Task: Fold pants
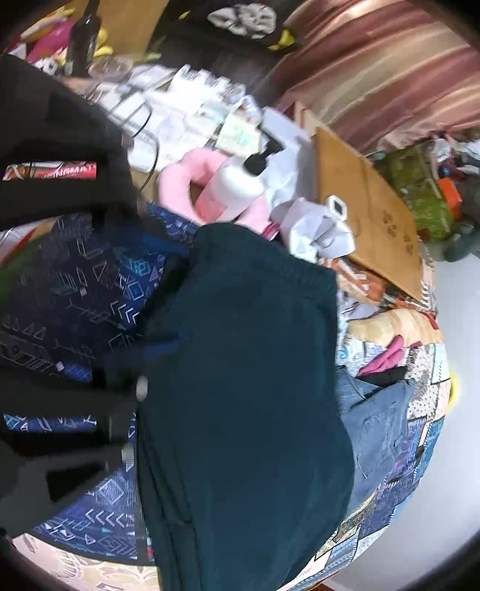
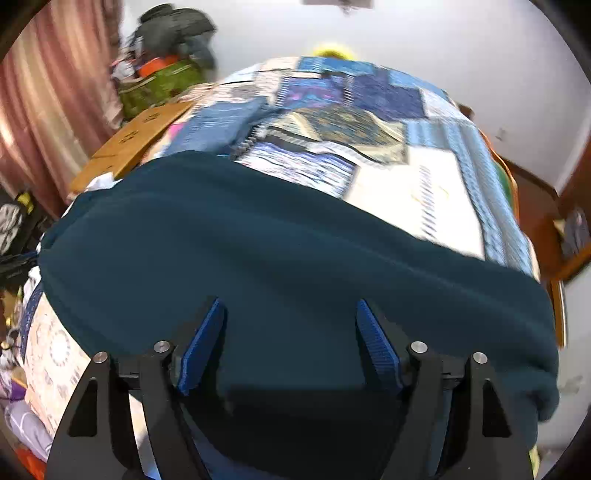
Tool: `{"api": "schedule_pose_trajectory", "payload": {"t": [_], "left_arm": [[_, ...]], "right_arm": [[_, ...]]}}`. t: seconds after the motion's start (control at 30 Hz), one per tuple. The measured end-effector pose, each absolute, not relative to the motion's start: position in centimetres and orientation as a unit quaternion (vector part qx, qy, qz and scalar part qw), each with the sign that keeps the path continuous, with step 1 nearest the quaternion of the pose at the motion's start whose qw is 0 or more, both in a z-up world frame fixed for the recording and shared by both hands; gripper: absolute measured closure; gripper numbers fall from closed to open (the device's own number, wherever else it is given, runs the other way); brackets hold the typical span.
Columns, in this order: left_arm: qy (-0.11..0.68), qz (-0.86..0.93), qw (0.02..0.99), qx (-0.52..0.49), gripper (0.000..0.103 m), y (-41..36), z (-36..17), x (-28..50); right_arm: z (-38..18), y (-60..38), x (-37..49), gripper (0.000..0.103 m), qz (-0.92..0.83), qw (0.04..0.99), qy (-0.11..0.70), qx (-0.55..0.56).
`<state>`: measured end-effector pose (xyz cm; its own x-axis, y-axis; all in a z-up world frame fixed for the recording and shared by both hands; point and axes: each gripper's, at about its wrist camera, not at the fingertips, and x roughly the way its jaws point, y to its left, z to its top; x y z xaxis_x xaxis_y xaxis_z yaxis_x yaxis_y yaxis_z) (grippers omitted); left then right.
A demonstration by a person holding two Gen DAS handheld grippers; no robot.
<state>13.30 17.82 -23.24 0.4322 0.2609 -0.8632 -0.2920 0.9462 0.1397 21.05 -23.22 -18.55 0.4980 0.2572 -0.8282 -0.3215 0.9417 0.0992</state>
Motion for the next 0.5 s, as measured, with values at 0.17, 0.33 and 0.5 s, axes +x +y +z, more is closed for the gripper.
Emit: {"api": "schedule_pose_trajectory", "payload": {"t": [0.17,0.33,0.5], "left_arm": [[0.478,0.148,0.865,-0.021,0.028,16.8,-20.1,13.6],[0.460,0.120,0.880,-0.021,0.021,14.3,-18.0,15.0],[0.459,0.072,0.885,-0.018,0.019,10.4,-17.4,17.4]], "right_arm": [[-19.0,-27.0,19.6,0.031,0.131,0.863,0.487,0.009],[-18.2,-30.3,17.5,0.031,0.102,0.871,0.481,0.023],[-17.5,-33.4,16.0,0.031,0.068,0.876,0.477,0.033]]}}
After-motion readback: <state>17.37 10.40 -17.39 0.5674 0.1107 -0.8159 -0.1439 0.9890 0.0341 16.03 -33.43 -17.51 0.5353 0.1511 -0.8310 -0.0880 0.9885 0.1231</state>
